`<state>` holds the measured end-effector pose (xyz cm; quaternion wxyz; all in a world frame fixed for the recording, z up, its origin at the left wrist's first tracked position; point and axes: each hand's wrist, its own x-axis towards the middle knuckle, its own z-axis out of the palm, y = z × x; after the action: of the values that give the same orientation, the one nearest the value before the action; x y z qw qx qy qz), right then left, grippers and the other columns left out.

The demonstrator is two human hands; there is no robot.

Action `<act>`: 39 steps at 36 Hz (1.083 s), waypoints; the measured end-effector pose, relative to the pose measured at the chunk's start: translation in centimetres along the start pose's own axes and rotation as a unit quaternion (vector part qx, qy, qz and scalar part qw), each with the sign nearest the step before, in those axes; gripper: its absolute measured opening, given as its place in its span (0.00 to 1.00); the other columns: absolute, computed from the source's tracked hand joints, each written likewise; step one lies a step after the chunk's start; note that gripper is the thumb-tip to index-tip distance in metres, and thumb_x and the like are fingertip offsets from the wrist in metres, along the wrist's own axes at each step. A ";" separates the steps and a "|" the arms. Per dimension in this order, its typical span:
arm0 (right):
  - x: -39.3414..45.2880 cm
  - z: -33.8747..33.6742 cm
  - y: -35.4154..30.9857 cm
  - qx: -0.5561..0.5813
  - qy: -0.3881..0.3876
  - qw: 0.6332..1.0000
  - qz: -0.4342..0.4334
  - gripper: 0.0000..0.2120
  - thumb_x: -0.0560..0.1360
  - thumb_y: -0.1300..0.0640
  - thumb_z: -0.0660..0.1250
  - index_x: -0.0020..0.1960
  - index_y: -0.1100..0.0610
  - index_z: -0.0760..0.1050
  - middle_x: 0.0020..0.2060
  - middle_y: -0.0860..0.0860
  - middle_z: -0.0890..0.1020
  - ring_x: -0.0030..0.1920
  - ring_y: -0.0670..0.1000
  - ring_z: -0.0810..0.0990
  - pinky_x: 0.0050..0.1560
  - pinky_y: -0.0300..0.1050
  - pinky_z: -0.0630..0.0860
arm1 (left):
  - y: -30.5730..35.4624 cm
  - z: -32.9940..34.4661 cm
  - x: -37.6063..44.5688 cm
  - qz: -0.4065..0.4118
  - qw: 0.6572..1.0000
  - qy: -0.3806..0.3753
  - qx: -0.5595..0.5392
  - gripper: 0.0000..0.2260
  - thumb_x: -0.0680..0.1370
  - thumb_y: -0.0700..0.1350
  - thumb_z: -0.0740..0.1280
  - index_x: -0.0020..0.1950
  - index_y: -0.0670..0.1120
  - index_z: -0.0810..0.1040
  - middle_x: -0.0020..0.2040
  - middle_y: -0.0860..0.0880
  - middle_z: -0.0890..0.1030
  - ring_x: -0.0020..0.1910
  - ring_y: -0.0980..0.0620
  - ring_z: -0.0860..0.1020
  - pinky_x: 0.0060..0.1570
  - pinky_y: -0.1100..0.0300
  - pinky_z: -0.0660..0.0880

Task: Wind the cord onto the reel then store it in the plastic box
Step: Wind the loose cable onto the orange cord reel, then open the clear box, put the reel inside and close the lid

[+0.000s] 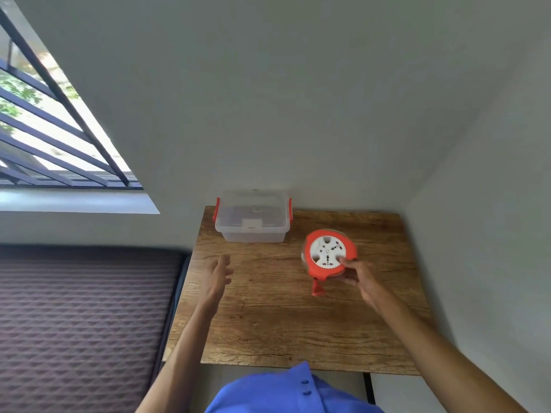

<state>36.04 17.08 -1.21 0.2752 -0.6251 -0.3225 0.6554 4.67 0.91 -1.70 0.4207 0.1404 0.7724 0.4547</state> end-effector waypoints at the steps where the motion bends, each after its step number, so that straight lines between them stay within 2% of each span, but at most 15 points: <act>1: 0.2 -0.1 0.3 0.001 0.011 1.000 0.006 0.22 0.75 0.66 0.76 0.67 0.72 0.79 0.61 0.68 0.84 0.61 0.67 0.84 0.67 0.66 0.79 | -0.7 -0.2 0.1 -0.013 1.000 -0.005 0.005 0.23 0.87 0.61 0.61 0.68 0.45 0.81 0.60 0.43 0.85 0.57 0.43 0.83 0.49 0.48 0.75; 5: 1.0 0.6 1.4 0.012 0.021 0.999 0.028 0.23 0.76 0.67 0.75 0.69 0.71 0.77 0.65 0.67 0.83 0.67 0.67 0.81 0.69 0.64 0.78 | -2.2 -0.4 0.5 -0.049 0.999 -0.016 0.014 0.19 0.88 0.58 0.61 0.68 0.46 0.81 0.62 0.43 0.85 0.60 0.41 0.83 0.59 0.43 0.75; 10: 2.3 1.9 2.2 0.029 0.037 0.998 0.046 0.22 0.77 0.70 0.74 0.69 0.73 0.74 0.65 0.68 0.82 0.66 0.69 0.81 0.68 0.64 0.78 | -2.3 -0.7 1.9 -0.064 0.997 -0.044 0.017 0.18 0.89 0.55 0.60 0.68 0.45 0.81 0.63 0.43 0.85 0.62 0.41 0.83 0.60 0.44 0.75; 14: 3.5 2.2 2.6 -0.030 0.040 0.998 0.036 0.22 0.78 0.66 0.75 0.68 0.73 0.75 0.61 0.69 0.83 0.62 0.68 0.84 0.67 0.63 0.80 | -2.0 -0.8 3.4 -0.072 0.996 -0.043 0.006 0.16 0.89 0.53 0.60 0.69 0.45 0.80 0.64 0.43 0.85 0.62 0.42 0.83 0.61 0.45 0.74; 17: 4.6 2.5 2.2 -0.135 0.068 0.988 0.017 0.18 0.79 0.65 0.75 0.64 0.74 0.78 0.54 0.70 0.85 0.50 0.66 0.87 0.58 0.62 0.82 | -1.5 -0.8 4.4 -0.063 0.997 -0.032 -0.011 0.16 0.89 0.51 0.62 0.70 0.43 0.79 0.65 0.43 0.84 0.64 0.41 0.82 0.64 0.42 0.75; 19: 5.3 2.8 1.3 -0.276 0.120 0.953 -0.036 0.12 0.81 0.63 0.72 0.61 0.69 0.84 0.51 0.67 0.87 0.44 0.62 0.85 0.52 0.58 0.81 | -0.9 -0.8 5.1 -0.044 0.999 -0.003 -0.021 0.15 0.89 0.50 0.63 0.69 0.42 0.79 0.64 0.43 0.84 0.63 0.41 0.83 0.65 0.40 0.77; 21: 5.8 3.7 -0.1 -0.401 0.168 0.893 -0.118 0.10 0.82 0.59 0.68 0.58 0.62 0.87 0.52 0.62 0.88 0.50 0.63 0.86 0.49 0.51 0.78 | 0.0 -0.8 6.0 -0.015 0.999 0.045 -0.022 0.12 0.88 0.48 0.65 0.66 0.43 0.81 0.61 0.45 0.85 0.62 0.42 0.84 0.65 0.40 0.78; 22: 6.0 4.5 -1.0 -0.408 0.169 0.884 -0.155 0.11 0.83 0.58 0.67 0.57 0.60 0.87 0.52 0.60 0.88 0.52 0.62 0.86 0.50 0.51 0.78 | 0.5 -0.7 6.6 -0.002 0.997 0.068 -0.020 0.11 0.87 0.48 0.66 0.64 0.44 0.81 0.60 0.45 0.85 0.62 0.41 0.84 0.65 0.40 0.79; 25: 6.9 7.8 -3.5 -0.336 0.080 0.914 -0.214 0.12 0.83 0.52 0.69 0.59 0.57 0.87 0.55 0.54 0.89 0.55 0.55 0.87 0.58 0.52 0.80 | 2.4 -0.2 8.7 0.022 0.994 0.107 -0.021 0.07 0.86 0.50 0.67 0.61 0.50 0.81 0.61 0.47 0.84 0.61 0.44 0.83 0.67 0.39 0.79; 27: 7.5 10.5 -5.1 -0.289 0.008 0.936 -0.203 0.15 0.81 0.45 0.72 0.61 0.54 0.86 0.56 0.49 0.89 0.57 0.49 0.86 0.60 0.51 0.81 | 3.7 0.3 10.4 0.032 0.993 0.111 -0.021 0.04 0.85 0.53 0.67 0.54 0.57 0.81 0.56 0.51 0.84 0.58 0.47 0.83 0.65 0.41 0.80; 29: 8.5 12.9 -6.2 -0.240 -0.035 0.953 -0.181 0.18 0.79 0.41 0.74 0.62 0.52 0.85 0.55 0.47 0.89 0.56 0.48 0.87 0.60 0.52 0.83 | 4.8 0.8 12.5 0.035 0.993 0.115 -0.018 0.05 0.84 0.56 0.68 0.52 0.57 0.80 0.52 0.54 0.84 0.56 0.48 0.83 0.61 0.46 0.80; 32: 10.4 15.9 -7.2 -0.201 -0.038 0.964 -0.168 0.15 0.79 0.50 0.76 0.61 0.58 0.85 0.50 0.53 0.89 0.51 0.54 0.89 0.59 0.58 0.85 | 5.6 1.0 15.4 0.006 0.989 0.147 -0.026 0.14 0.81 0.59 0.73 0.54 0.49 0.81 0.49 0.54 0.82 0.50 0.50 0.83 0.54 0.52 0.79; 35: 12.4 17.2 -7.5 -0.172 -0.016 0.976 -0.135 0.11 0.79 0.56 0.77 0.59 0.61 0.85 0.48 0.58 0.90 0.51 0.62 0.89 0.58 0.60 0.85 | 5.8 0.7 17.4 -0.013 0.989 0.145 -0.038 0.20 0.78 0.63 0.77 0.57 0.49 0.80 0.51 0.54 0.81 0.48 0.56 0.81 0.49 0.52 0.84; 37: 13.3 17.1 -7.3 -0.155 -0.025 0.981 -0.111 0.07 0.79 0.57 0.76 0.56 0.58 0.86 0.43 0.51 0.90 0.49 0.57 0.90 0.55 0.53 0.87 | 5.8 0.3 18.6 -0.022 0.991 0.122 -0.044 0.22 0.77 0.65 0.76 0.57 0.48 0.83 0.50 0.54 0.83 0.51 0.52 0.84 0.51 0.45 0.87; 39: 14.0 16.8 -7.0 -0.159 -0.029 0.981 -0.104 0.03 0.81 0.58 0.75 0.53 0.52 0.87 0.41 0.46 0.90 0.45 0.51 0.90 0.52 0.49 0.87 | 5.8 0.1 19.6 -0.027 0.993 0.104 -0.043 0.25 0.77 0.67 0.74 0.53 0.45 0.87 0.46 0.51 0.85 0.51 0.46 0.87 0.51 0.42 0.88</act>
<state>18.09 30.92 -4.62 0.2296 -0.6044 -0.4938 0.5815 -8.11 15.83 -7.20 0.3555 0.0537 0.7954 0.4879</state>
